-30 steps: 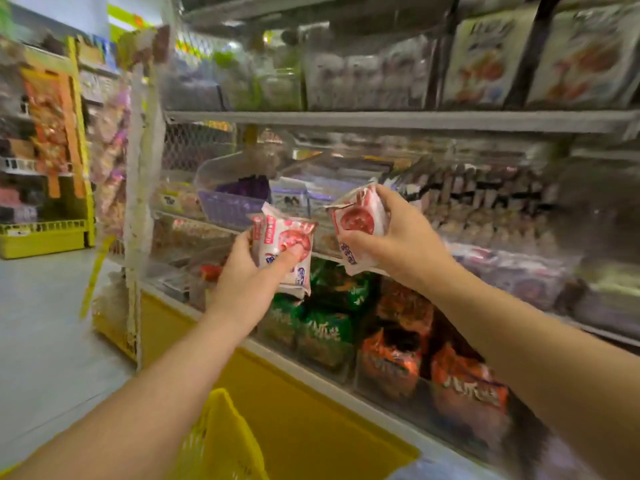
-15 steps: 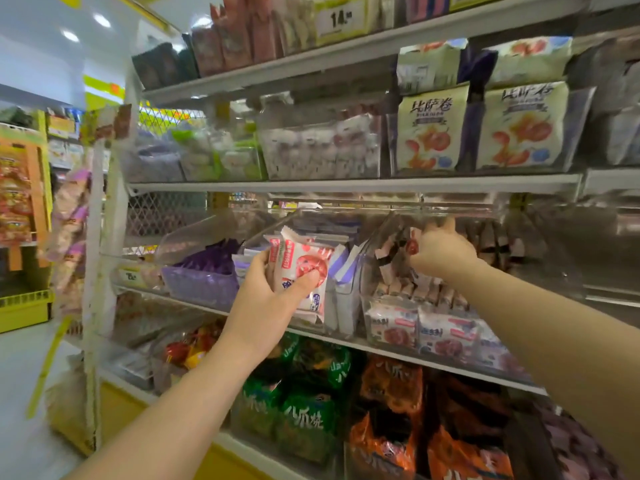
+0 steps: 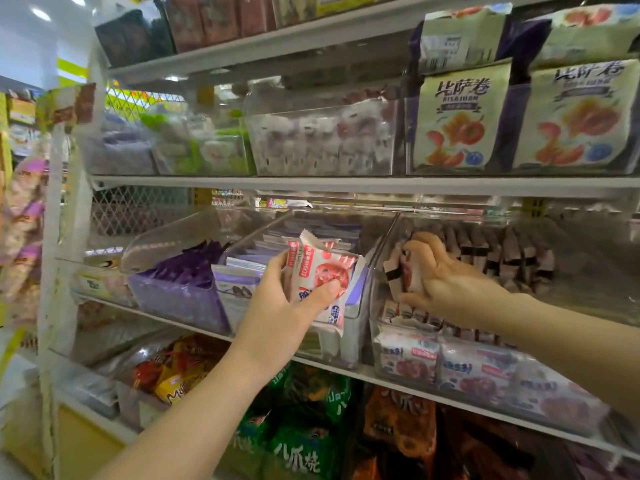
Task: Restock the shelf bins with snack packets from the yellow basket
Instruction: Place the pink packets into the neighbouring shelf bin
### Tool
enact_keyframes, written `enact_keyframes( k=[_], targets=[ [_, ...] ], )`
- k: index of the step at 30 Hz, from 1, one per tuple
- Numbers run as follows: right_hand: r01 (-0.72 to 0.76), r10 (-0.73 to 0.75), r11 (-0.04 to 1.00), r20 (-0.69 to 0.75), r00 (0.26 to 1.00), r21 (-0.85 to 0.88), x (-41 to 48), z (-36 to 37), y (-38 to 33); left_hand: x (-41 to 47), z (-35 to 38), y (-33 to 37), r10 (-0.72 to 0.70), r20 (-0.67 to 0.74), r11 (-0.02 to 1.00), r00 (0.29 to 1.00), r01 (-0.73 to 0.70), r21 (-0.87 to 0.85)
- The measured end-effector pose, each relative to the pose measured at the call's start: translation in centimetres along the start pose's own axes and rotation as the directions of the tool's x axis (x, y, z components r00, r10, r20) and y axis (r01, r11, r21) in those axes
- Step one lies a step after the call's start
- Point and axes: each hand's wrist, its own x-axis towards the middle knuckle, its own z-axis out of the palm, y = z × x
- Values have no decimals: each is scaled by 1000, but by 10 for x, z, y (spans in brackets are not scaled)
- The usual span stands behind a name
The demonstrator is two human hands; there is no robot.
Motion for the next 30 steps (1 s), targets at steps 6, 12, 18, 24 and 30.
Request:
enact_keyframes(
  k=[6, 12, 18, 24, 30],
  targets=[
    [-98, 95, 991, -30, 995, -88, 20, -8, -2, 7, 7, -5, 15, 18, 1000, 1000, -14, -28],
    [-4, 23, 994, 174, 984, -106, 15, -9, 9, 10, 7, -4, 22, 31, 999, 999, -20, -45],
    [-49, 56, 994, -66, 996, 101, 13, -4, 13, 10, 5, -2, 45, 26, 998, 999, -44, -50],
    [-114, 121, 992, 154, 981, -52, 19, 0, 14, 12, 4, -6, 63, 20, 997, 998, -62, -54],
    [-55, 51, 992, -39, 998, -111, 20, 7, 8, 13, 6, -4, 79, 27, 995, 997, -77, -71]
  ],
)
